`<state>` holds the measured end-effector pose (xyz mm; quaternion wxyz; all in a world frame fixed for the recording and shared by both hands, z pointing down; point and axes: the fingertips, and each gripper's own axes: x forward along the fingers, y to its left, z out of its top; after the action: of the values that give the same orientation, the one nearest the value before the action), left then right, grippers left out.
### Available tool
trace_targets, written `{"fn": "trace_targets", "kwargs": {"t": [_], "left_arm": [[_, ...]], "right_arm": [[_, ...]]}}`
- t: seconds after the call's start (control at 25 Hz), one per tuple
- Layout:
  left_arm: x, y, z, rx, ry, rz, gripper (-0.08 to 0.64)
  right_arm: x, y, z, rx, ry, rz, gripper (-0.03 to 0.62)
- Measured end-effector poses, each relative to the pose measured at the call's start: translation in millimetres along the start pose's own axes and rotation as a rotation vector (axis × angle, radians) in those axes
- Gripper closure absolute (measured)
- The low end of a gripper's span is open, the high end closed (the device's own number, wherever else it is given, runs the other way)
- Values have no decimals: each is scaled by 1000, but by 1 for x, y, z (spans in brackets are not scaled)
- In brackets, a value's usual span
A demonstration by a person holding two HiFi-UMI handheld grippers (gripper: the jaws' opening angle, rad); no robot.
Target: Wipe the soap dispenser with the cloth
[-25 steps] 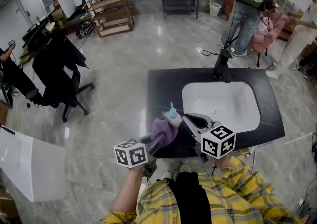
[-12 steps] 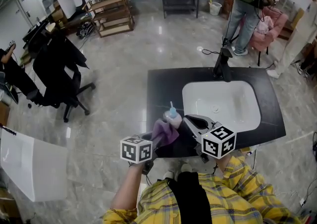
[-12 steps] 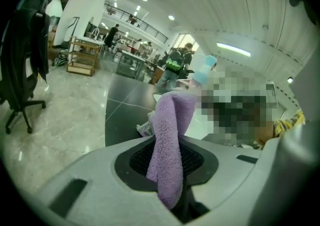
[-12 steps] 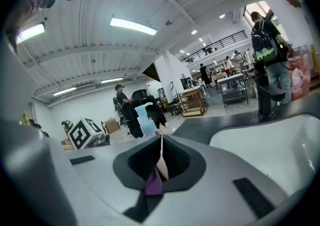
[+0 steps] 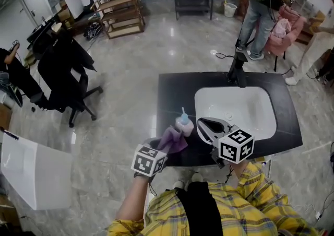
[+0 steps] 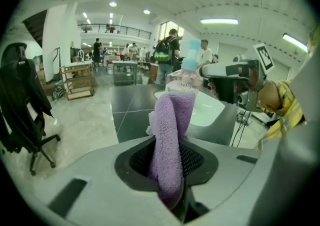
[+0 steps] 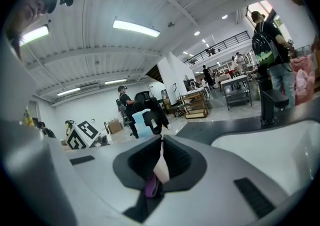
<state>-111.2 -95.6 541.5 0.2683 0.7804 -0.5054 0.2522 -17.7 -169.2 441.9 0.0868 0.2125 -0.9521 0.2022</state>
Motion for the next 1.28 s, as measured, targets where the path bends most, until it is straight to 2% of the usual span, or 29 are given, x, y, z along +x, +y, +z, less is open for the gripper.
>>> {"fn": "trace_targets", "kwargs": {"t": [0.28,0.32,0.36,0.4,0.56,0.88,1.08,1.28], "left_arm": [[-52,7,16,-238,-253,-98,485],[-58,7,18,-259,-274,-112,485],[-61,6,20,-273,-290,-125,484],[-64,5,21,-282,-303,-137,484],[-65,-4,26,-306,-333,-181,485],[-70,-13,29,-352,-355,-231,485],[-70,-10,24,-360,-346,-223,484],[-69,-6,21,-379,-348,-205,483]], "right_arm": [[1,17,20,-147,-27,164,581],[2,20,20,-166,-15,193,544],[4,23,20,-185,0,222,441],[5,26,19,-209,17,250,411],[16,36,14,-334,60,357,411],[42,55,11,-459,133,565,409],[49,65,4,-556,232,686,396],[52,65,2,-624,296,767,397]]}}
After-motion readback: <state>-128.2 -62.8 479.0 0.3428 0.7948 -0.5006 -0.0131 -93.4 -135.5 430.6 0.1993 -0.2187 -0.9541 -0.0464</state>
